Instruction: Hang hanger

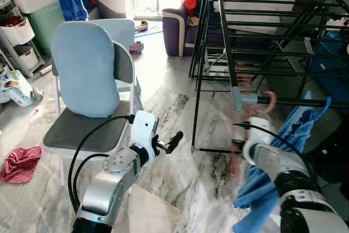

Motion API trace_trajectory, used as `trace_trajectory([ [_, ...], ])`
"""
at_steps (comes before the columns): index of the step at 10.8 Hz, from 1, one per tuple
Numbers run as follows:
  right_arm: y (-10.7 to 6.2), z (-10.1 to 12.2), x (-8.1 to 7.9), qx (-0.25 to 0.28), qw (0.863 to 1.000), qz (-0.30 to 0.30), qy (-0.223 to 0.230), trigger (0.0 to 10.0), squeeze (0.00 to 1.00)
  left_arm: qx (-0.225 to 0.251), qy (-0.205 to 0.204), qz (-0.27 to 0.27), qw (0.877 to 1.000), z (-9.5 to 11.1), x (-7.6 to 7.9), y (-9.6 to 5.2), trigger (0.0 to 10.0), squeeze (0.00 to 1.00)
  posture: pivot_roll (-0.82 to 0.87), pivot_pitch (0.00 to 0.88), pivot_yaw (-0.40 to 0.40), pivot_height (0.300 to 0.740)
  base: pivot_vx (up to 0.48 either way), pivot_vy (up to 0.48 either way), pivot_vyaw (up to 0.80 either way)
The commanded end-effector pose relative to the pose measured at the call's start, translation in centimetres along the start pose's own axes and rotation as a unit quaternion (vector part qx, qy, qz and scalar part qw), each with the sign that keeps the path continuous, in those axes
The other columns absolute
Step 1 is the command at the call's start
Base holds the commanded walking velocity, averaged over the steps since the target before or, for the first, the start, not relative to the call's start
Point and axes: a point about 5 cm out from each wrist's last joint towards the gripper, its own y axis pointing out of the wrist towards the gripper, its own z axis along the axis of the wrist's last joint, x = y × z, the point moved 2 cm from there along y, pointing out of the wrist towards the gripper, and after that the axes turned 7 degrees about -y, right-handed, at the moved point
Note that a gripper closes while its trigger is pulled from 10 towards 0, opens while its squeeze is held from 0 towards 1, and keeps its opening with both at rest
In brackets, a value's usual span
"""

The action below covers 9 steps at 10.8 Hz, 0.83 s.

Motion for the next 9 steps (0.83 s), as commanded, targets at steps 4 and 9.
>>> trace_trajectory([
  [4, 0.4, -0.9, -0.8, -0.025, 0.999, 0.022, -0.028, 10.0, 0.0, -0.003, 0.007, 0.008, 1.0, 0.1, 0.1, 0.1, 10.0, 0.0, -0.07, 0.0, -0.048, 0.74, 0.0, 0.0, 0.0],
  [9, 0.3, -2.9, 0.8, -0.034, 0.999, 0.0, -0.035, 10.0, 1.0, -0.006, 0.01, 0.009, 1.0, 0.0, 0.2, 0.1, 10.0, 0.0, -0.07, 0.0, -0.05, 0.74, 0.0, 0.0, 0.0],
])
